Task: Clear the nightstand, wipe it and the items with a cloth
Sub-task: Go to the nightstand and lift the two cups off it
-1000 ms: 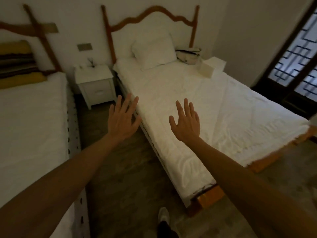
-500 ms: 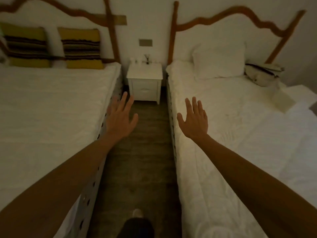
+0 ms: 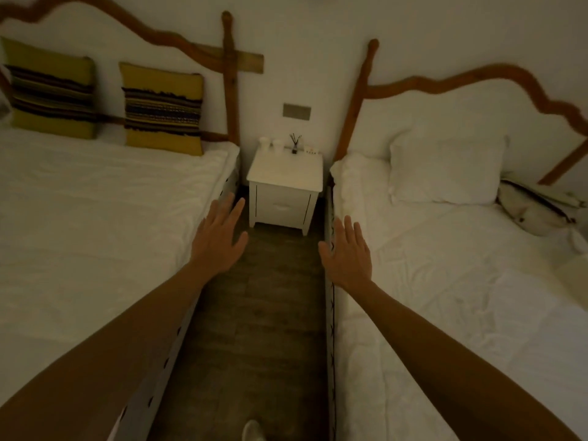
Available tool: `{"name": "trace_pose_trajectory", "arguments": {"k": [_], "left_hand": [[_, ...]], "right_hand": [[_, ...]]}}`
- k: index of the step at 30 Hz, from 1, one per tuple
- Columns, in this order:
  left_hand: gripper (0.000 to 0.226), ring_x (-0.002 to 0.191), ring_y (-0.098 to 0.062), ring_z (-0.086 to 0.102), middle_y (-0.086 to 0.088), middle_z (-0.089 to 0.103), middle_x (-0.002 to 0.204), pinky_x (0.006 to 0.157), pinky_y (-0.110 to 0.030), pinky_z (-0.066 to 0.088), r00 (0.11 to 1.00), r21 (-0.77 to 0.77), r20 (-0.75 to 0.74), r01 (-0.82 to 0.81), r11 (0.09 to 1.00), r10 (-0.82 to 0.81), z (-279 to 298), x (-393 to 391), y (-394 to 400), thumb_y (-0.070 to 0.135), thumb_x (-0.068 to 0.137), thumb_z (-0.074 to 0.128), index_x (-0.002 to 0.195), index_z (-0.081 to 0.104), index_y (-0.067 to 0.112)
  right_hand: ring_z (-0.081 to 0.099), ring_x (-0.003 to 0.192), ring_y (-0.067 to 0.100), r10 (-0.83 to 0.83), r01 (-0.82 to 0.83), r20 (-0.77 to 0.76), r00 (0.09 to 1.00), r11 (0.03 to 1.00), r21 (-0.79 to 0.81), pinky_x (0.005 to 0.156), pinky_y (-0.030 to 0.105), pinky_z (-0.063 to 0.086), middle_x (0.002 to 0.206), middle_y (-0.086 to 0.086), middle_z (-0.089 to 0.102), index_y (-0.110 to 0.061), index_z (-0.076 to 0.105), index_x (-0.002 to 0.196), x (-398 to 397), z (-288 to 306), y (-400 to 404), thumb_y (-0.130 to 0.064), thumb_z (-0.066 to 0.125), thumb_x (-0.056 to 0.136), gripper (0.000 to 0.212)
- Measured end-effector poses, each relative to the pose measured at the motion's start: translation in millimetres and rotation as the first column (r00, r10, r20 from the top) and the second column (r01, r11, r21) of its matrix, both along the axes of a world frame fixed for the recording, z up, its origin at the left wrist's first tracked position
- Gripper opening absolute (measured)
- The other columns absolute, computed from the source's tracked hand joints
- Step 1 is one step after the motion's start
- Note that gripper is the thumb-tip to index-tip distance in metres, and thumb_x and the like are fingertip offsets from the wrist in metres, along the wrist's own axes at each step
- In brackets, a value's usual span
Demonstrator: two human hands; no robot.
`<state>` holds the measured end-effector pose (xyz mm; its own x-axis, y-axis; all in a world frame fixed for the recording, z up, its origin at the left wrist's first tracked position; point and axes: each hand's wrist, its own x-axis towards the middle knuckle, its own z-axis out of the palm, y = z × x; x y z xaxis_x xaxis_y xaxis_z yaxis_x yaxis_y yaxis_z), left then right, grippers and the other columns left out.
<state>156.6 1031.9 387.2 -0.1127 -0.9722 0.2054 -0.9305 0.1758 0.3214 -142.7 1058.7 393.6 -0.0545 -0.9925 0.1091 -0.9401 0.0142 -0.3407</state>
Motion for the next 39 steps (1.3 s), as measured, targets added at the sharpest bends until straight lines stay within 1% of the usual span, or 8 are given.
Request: {"name": "trace_pose_trajectory", "arguments": {"k": [4,10,17,23,26,30,35,39], "left_hand": [[0.078,0.154,-0.034,0.011,-0.004,0.007,0.169,0.116,-0.053,0.029,1.000,-0.001,-0.004,0.001,1.000,-0.001,2.9,9.7,-68.4,0.047,0.097,0.048,0.159,0.002,0.034],[0.075,0.153,-0.037,0.011,-0.006,0.011,0.168,0.117,-0.053,0.029,0.999,0.014,-0.029,0.016,1.000,-0.016,1.0,24.4,-168.6,0.051,0.093,0.037,0.160,0.011,0.030],[0.076,0.154,-0.035,0.008,-0.005,0.008,0.169,0.118,-0.053,0.026,0.999,0.068,-0.032,-0.035,0.997,0.037,-18.6,27.4,-318.3,0.036,0.098,0.055,0.161,0.013,0.024],[0.078,0.155,-0.030,0.000,-0.001,-0.001,0.169,0.122,-0.048,0.020,0.992,0.176,-0.074,-0.086,0.981,0.100,-23.6,26.1,-454.1,0.036,0.100,0.053,0.161,0.006,0.025],[0.079,0.156,-0.027,-0.003,0.001,-0.007,0.169,0.124,-0.049,0.016,0.974,0.251,-0.158,-0.118,0.961,0.161,-27.9,28.6,-506.6,0.037,0.101,0.050,0.160,0.000,0.028],[0.080,0.156,-0.026,-0.001,-0.002,-0.006,0.169,0.125,-0.047,0.014,0.964,0.298,-0.181,-0.134,0.945,0.194,-36.0,42.0,-572.5,0.036,0.101,0.051,0.160,-0.002,0.025],[0.086,0.156,-0.025,0.000,-0.007,-0.006,0.168,0.126,-0.040,0.009,0.927,0.389,-0.271,-0.142,0.910,0.260,-68.3,63.4,-679.4,0.034,0.101,0.052,0.158,-0.008,0.012],[0.088,0.154,-0.028,0.009,-0.008,0.000,0.169,0.125,-0.043,0.016,0.898,0.427,-0.347,-0.107,0.898,0.272,-101.2,71.0,-769.2,0.030,0.099,0.058,0.159,-0.004,0.015]], "right_hand": [[0.001,0.156,0.026,-0.037,0.033,0.080,0.996,0.998,0.060,0.123,0.049,0.014,0.170,0.005,0.002,-0.027,0.005,0.160,10.3,-10.4,-66.5,-0.060,0.032,0.100,0.074],[0.002,0.156,0.025,-0.020,0.008,0.134,0.991,0.996,0.093,0.124,0.051,0.016,0.170,0.002,0.002,-0.027,0.003,0.161,20.3,-15.8,-183.1,-0.055,0.038,0.101,0.075],[0.001,0.156,0.024,0.001,-0.034,0.231,0.973,0.989,0.140,0.124,0.051,0.016,0.170,0.002,-0.001,-0.026,0.002,0.161,33.5,-32.7,-349.3,-0.051,0.043,0.101,0.076],[0.005,0.156,0.026,0.007,-0.081,0.329,0.944,0.974,0.210,0.124,0.050,0.018,0.170,0.002,0.002,-0.025,0.003,0.161,44.8,-44.6,-482.5,-0.046,0.047,0.103,0.076],[0.009,0.155,0.027,-0.014,-0.097,0.401,0.916,0.962,0.254,0.119,0.056,0.031,0.170,0.002,0.004,-0.026,0.005,0.161,52.5,-48.4,-536.9,-0.047,0.047,0.102,0.075],[0.012,0.155,0.026,0.009,-0.126,0.449,0.894,0.965,0.232,0.125,0.049,0.017,0.169,0.004,0.010,-0.023,0.012,0.160,67.1,-60.8,-600.0,-0.046,0.049,0.102,0.072],[0.019,0.153,0.024,-0.067,-0.082,0.492,0.868,0.958,0.274,0.122,0.039,0.017,0.168,0.004,0.017,-0.016,0.011,0.160,91.0,-87.9,-693.7,-0.040,0.055,0.101,0.077],[0.023,0.152,0.023,-0.133,-0.033,0.518,0.845,0.954,0.299,0.121,0.038,0.020,0.167,0.004,0.019,-0.016,0.013,0.160,112.1,-112.1,-769.7,-0.040,0.057,0.100,0.078]]}}
